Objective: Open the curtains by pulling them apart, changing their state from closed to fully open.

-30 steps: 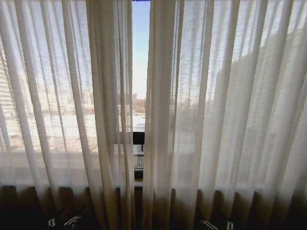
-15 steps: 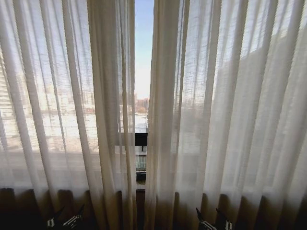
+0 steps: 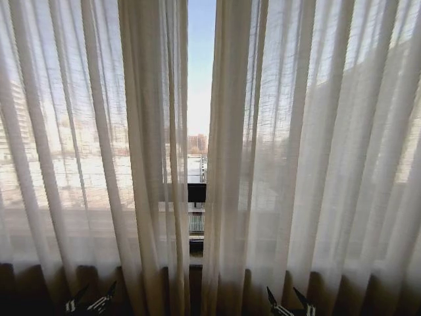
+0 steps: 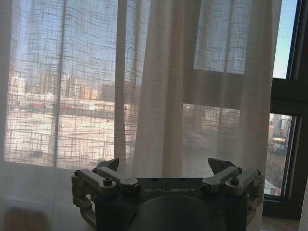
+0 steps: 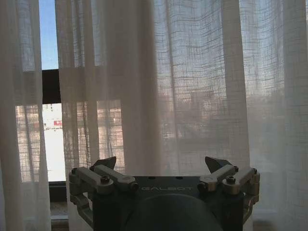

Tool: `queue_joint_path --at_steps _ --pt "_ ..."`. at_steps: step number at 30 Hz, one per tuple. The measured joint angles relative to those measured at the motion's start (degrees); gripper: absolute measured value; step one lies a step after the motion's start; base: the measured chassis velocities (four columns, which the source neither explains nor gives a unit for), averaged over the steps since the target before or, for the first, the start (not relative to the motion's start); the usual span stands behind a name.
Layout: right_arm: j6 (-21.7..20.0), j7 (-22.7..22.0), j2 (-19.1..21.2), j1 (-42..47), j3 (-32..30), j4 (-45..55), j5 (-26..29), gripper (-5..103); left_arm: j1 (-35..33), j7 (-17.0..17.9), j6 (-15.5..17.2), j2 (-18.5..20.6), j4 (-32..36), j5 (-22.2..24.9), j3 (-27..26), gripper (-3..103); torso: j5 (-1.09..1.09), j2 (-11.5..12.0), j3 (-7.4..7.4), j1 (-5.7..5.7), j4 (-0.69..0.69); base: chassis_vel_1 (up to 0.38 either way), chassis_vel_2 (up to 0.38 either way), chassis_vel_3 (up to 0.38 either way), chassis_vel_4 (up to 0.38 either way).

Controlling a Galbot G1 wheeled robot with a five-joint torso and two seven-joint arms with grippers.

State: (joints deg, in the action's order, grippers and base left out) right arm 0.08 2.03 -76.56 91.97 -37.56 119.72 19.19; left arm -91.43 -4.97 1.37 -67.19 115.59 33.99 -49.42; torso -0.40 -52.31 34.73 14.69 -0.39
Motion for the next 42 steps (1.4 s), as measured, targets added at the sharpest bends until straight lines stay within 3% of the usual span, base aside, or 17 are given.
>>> queue_joint_path --at_steps 42 --pt "0.3 0.7 -0.7 -0.7 1.4 -0.9 -1.1 100 1.0 0.4 0.6 -0.4 0.7 -1.3 0.9 100 0.0 0.0 0.0 0.0 -0.01 -0.021 0.094 0.022 -0.091"
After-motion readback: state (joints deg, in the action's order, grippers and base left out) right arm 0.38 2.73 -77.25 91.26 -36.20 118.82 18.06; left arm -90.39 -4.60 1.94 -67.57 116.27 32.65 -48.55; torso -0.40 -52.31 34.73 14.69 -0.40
